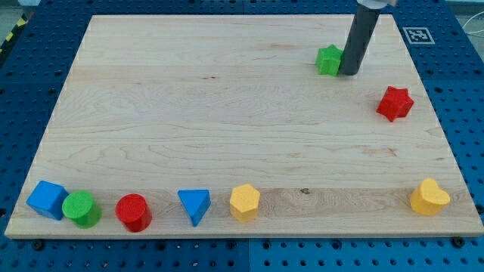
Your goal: Push the green star to bottom center of the board
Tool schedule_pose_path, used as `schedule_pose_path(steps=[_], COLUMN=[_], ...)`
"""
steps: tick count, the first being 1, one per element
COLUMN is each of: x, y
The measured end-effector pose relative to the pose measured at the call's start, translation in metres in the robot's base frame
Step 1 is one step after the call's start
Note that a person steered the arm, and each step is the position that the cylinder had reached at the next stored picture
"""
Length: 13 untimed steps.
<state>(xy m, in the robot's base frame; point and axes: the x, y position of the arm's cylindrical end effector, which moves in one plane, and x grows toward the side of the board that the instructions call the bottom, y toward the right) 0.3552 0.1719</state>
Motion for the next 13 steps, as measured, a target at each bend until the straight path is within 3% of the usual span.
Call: schedule_pose_path(steps=[2,4,9,10,13], x=[0.016,-0.017,-0.056,-0.05,0.034], y=[0.009,0.039,-0.012,-0.025,-0.027])
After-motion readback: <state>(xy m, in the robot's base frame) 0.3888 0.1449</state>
